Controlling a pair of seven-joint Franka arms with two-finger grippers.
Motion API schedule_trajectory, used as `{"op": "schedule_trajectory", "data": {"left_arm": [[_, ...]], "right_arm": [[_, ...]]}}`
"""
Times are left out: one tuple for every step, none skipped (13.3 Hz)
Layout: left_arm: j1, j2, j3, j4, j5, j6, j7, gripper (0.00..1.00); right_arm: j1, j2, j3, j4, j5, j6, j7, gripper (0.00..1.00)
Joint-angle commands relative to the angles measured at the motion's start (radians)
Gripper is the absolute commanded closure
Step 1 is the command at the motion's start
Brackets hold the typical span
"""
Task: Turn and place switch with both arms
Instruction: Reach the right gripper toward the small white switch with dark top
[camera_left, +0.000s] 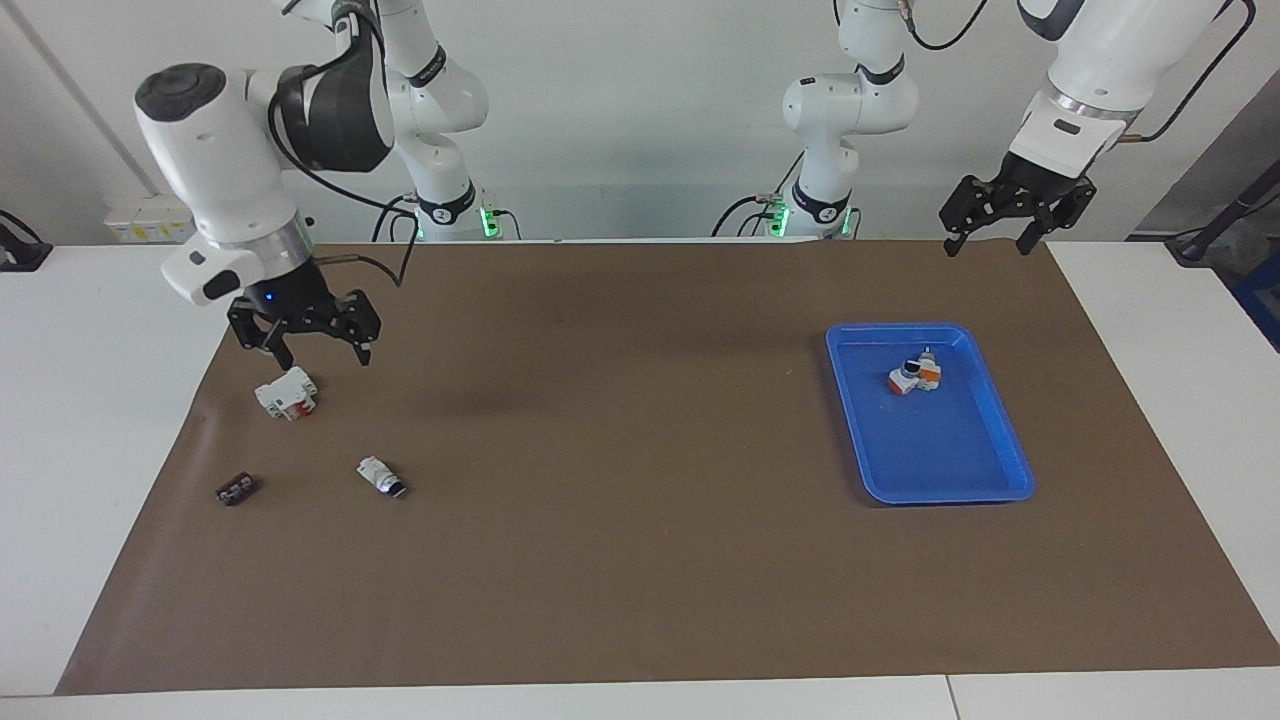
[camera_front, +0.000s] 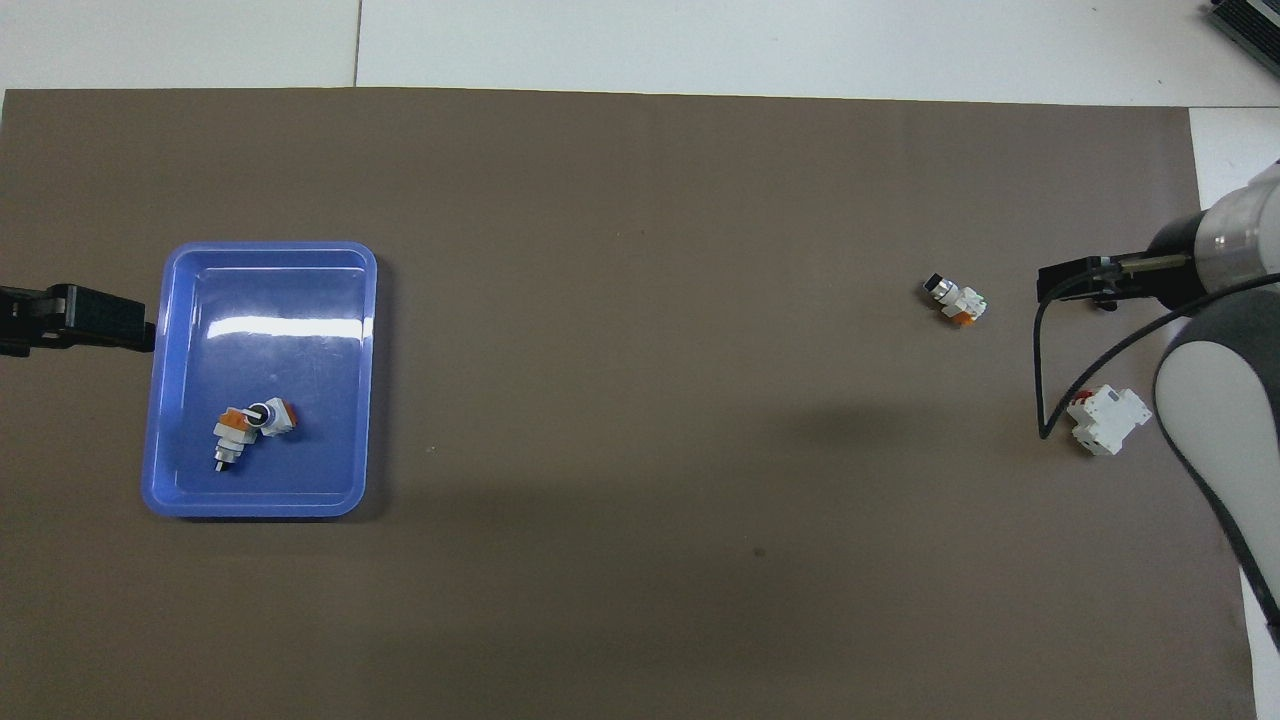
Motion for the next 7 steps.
{"op": "schedule_trajectory", "data": {"left_arm": [[-0.013,-0.023,0.018,-0.025,0.000,0.010,0.004,0.00],[-0.013,-0.023,0.018,-0.025,0.000,0.003,0.004,0.00],[-0.012,-0.025,0.019,-0.028,0.000,0.001,0.004,0.00],[-0.007,-0.025,0.019,-0.027,0.000,0.001,0.005,0.00],[-0.006,-0.025,0.022,-0.028,0.000,0.001,0.005,0.00],[-0.001,-0.025,0.023,-0.028,0.000,0.001,0.005,0.00],[0.003,-0.023,0.023,-0.027,0.000,0.004,0.005,0.00]], "right_arm": [[-0.034,0.077,0.006,-0.064,0.091,0.151,-0.304,0.00],[-0.045,0.095,0.006,-0.087,0.121,0.193,-0.449,0.00],[-0.053,0.108,0.006,-0.117,0.172,0.227,-0.598,0.00],[-0.053,0.112,0.006,-0.151,0.219,0.273,-0.735,0.00],[-0.054,0.116,0.006,-0.180,0.246,0.325,-0.844,0.00],[-0.065,0.132,0.006,-0.193,0.250,0.351,-0.930,0.00],[-0.080,0.154,0.006,-0.193,0.253,0.357,-0.969,0.00]]}}
